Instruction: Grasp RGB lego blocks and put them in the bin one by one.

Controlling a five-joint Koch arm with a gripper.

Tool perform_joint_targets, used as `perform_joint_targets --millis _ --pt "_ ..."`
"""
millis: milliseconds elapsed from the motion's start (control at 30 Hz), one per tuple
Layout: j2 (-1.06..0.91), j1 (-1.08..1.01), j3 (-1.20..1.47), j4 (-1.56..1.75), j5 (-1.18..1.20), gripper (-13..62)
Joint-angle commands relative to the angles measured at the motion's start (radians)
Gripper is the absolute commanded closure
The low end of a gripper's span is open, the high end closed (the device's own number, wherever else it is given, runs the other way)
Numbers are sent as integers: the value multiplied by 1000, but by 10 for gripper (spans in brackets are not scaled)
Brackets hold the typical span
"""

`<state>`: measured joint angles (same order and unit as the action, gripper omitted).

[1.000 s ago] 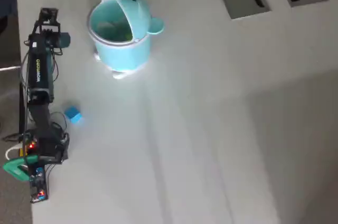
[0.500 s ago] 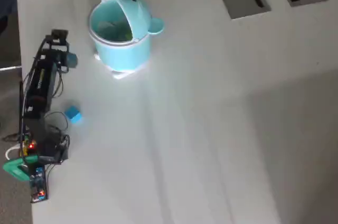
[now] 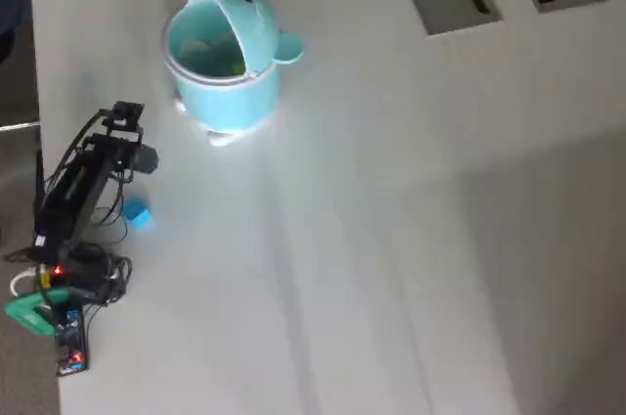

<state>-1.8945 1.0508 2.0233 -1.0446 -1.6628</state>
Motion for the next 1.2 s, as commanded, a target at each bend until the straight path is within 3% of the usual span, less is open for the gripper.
perform_joint_targets --millis 0,700,1167 --pt "-58 -8 -2 26 -6 200" --pt "-212 -75 311 6 -3 194" --pt "-206 -89 411 77 9 197"
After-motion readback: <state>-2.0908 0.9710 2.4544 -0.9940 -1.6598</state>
